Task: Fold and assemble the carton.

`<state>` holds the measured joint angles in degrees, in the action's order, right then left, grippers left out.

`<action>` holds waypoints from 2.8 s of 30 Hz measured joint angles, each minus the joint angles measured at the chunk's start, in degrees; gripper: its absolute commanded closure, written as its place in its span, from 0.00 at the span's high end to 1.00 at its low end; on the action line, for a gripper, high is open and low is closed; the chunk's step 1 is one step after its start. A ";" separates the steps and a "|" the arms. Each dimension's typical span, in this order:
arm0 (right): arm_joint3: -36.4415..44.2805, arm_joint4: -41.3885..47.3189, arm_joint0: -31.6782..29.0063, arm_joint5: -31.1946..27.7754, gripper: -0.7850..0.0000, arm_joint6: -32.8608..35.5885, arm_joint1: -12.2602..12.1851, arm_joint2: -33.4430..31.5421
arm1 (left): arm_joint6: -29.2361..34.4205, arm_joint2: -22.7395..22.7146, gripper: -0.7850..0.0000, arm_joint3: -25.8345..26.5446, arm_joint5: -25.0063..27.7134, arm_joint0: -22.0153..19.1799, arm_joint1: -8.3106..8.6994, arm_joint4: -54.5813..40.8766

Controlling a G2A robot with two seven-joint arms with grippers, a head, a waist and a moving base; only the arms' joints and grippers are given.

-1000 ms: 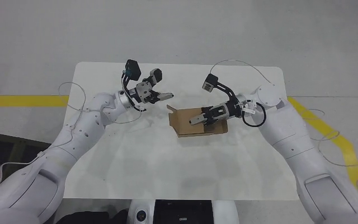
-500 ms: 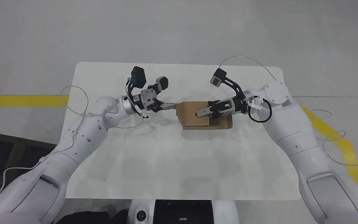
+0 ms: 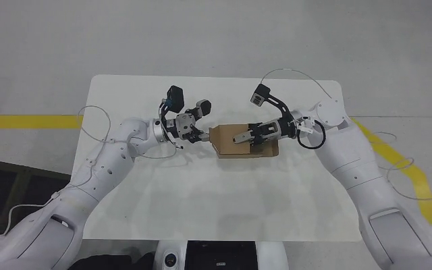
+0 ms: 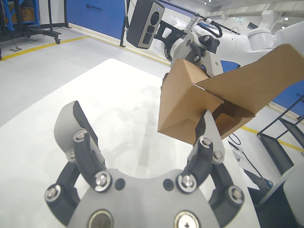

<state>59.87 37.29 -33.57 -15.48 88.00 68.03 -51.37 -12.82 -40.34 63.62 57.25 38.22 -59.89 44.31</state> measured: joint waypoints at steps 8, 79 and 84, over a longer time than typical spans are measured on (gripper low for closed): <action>0.49 0.20 -0.12 0.01 0.00 0.00 0.24 0.28 | 1.22 -0.85 1.00 -0.32 0.13 -0.16 -1.02 -0.22; 0.31 -2.21 -1.09 -0.37 0.00 -5.80 -0.09 -2.57 | 6.76 -8.21 1.00 0.94 0.73 3.34 -3.05 1.79; -0.16 -2.26 -0.99 -0.52 0.00 -5.61 -0.07 -2.91 | 7.02 -8.10 1.00 0.74 0.76 3.20 -3.52 1.69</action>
<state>59.72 35.03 -34.57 -16.00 82.39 67.96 -54.29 -5.80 -48.44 64.36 58.01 41.42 -63.41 46.00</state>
